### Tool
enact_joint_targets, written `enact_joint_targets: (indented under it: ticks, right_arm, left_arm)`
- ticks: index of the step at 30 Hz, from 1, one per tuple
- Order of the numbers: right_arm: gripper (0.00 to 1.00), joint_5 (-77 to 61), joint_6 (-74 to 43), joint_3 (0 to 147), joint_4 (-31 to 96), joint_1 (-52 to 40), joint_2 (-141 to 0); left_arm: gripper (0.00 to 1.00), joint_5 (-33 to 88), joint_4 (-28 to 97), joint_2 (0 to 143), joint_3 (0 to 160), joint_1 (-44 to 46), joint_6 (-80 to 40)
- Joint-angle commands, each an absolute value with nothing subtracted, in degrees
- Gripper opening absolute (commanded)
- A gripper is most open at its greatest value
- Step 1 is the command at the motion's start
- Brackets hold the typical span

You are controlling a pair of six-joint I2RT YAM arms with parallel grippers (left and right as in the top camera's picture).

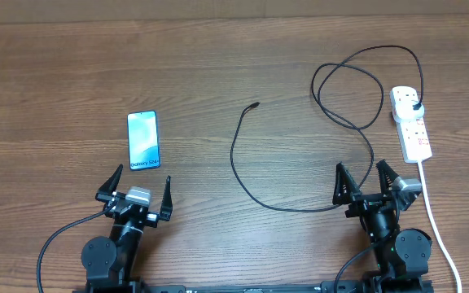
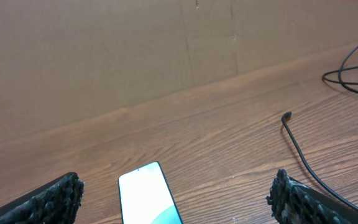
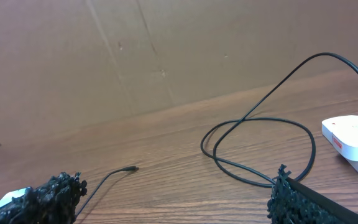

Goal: Plug charger to phone and switch on socket

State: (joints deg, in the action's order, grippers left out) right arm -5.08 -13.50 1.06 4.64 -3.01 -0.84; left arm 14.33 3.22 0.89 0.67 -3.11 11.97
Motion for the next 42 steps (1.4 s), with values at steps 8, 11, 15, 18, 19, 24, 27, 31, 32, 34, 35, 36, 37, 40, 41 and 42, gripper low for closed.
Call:
enact_joint_targets:
  ticks: [8,11,15,18,19,24,27,31,32,34,35,36,37,40,41,42]
  right_arm:
    - [1.0,-4.71,-13.54,0.45,4.4,-3.2,-0.16]
    - [1.0,-4.71,-13.54,0.45,4.4,-3.2,-0.16]
    - [1.0,-4.71,-13.54,0.45,4.4,-3.2,-0.16]
    - [1.0,-4.71,-13.54,0.45,4.4,-3.2,-0.16]
    - [1.0,-4.71,-13.54,0.45,4.4,-3.2,-0.16]
    - [1.0,-4.71,-13.54,0.45,4.4,-3.2,-0.16]
    - [1.0,-4.71,-13.54,0.45,4.4,-3.2,-0.16]
    - [1.0,-4.71,-13.54,0.45,4.4,-3.2,-0.16]
    - [1.0,-4.71,-13.54,0.45,4.4,-3.2,-0.16]
    - [1.0,-4.71,-13.54,0.45,4.4,-3.2,-0.16]
    - [1.0,-4.71,-13.54,0.45,4.4,-3.2,-0.16]
    - [1.0,-4.71,-13.54,0.45,4.4,-3.2,-0.16]
    - [1.0,-4.71,-13.54,0.45,4.4,-3.2,-0.16]
    - [1.0,-4.71,-13.54,0.45,4.4,-3.2,-0.16]
    - [1.0,-4.71,-13.54,0.45,4.4,-3.2,-0.16]
    - [1.0,-4.71,-13.54,0.45,4.4,-3.2,-0.16]
  left_arm:
    - [0.99,13.56,3.11,0.25,0.27,-3.75,11.14]
    - [1.0,13.56,3.11,0.25,0.27,-3.75,11.14]
    - [1.0,13.56,3.11,0.25,0.27,-3.75,11.14]
    - [1.0,13.56,3.14,0.25,0.27,-3.75,11.14]
    - [0.99,13.56,3.11,0.25,0.27,-3.75,11.14]
    - [1.0,13.56,3.03,0.25,0.27,-3.75,11.14]
    - [1.0,13.56,3.03,0.25,0.27,-3.75,11.14]
    - [1.0,13.5,3.03,0.25,0.27,-3.75,11.68]
    - [1.0,13.5,3.03,0.25,0.27,-3.75,11.81]
    - [1.0,13.54,3.03,0.25,0.27,-3.75,11.79]
    - [1.0,13.58,3.03,0.25,0.27,-3.75,11.77]
    - [1.0,13.63,3.01,0.25,0.27,-3.75,11.42]
    - [1.0,14.11,3.01,0.25,0.27,-3.73,9.93]
    - [1.0,15.84,1.43,0.25,0.27,-3.73,9.17]
    - [1.0,16.34,0.73,0.25,0.27,-3.73,9.17]
    - [1.0,16.78,-0.21,0.25,0.27,-3.73,9.15]
